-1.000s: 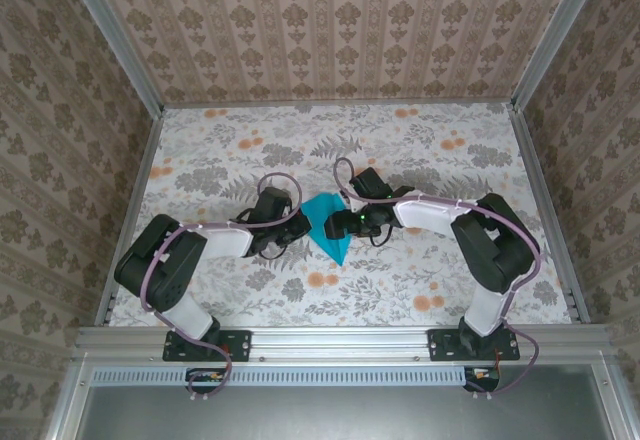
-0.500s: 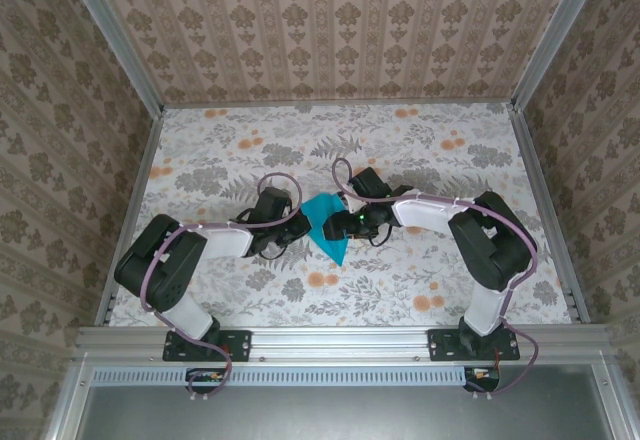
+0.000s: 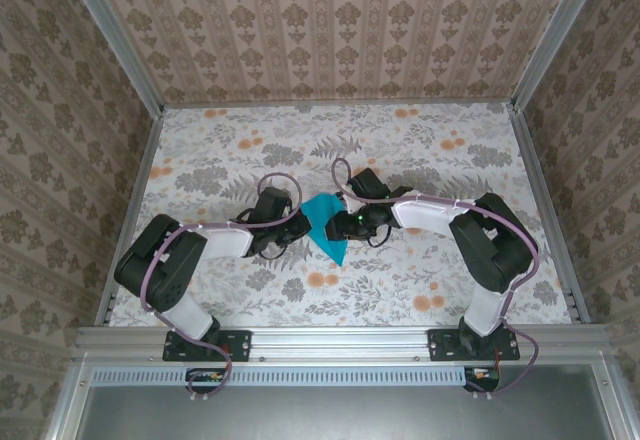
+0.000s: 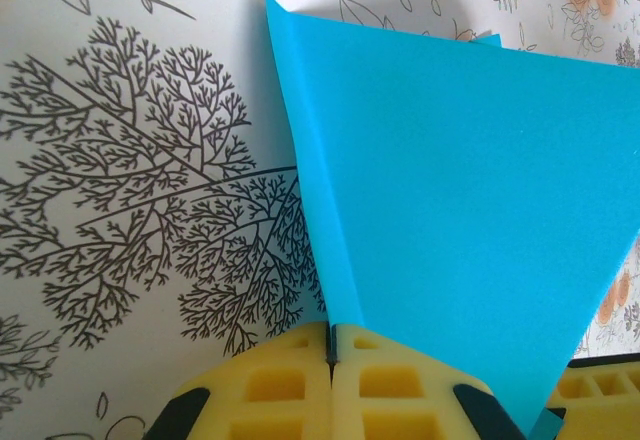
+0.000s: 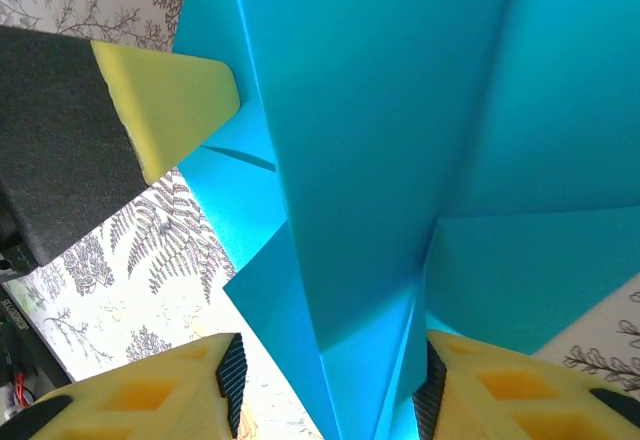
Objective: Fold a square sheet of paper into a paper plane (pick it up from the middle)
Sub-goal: Move the paper plane to the center of the table.
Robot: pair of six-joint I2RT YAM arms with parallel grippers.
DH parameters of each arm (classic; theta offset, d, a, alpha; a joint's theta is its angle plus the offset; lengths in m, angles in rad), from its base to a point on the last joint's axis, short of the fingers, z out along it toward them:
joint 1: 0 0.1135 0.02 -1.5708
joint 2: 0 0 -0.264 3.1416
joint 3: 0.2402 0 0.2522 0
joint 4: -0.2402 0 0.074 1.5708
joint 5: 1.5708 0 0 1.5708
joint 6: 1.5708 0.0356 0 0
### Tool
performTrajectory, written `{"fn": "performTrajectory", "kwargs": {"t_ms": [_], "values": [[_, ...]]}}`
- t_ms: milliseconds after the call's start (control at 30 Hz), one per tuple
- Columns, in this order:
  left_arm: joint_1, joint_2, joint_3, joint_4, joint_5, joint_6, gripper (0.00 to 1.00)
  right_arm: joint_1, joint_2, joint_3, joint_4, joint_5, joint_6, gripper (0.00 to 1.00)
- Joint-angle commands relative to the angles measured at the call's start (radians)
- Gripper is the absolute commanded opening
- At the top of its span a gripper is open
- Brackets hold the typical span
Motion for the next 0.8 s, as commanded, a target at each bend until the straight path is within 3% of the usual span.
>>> {"fn": "performTrajectory", "kwargs": {"t_ms": [0, 167, 400, 767], "values": [[0.009, -0.014, -0.005, -0.003, 0.003, -0.009, 0.00, 0.014, 0.017, 0.015, 0.004, -0.009, 0.007, 0.55], [0.010, -0.008, -0.003, 0.005, 0.011, -0.010, 0.00, 0.033, 0.019, 0.025, -0.015, 0.025, -0.006, 0.62], [0.009, -0.002, -0.003, 0.019, 0.026, -0.012, 0.00, 0.061, 0.036, 0.055, -0.062, 0.118, -0.025, 0.63], [0.007, -0.007, -0.005, 0.022, 0.032, -0.018, 0.04, 0.097, 0.091, 0.130, -0.148, 0.258, -0.038, 0.51]]}}
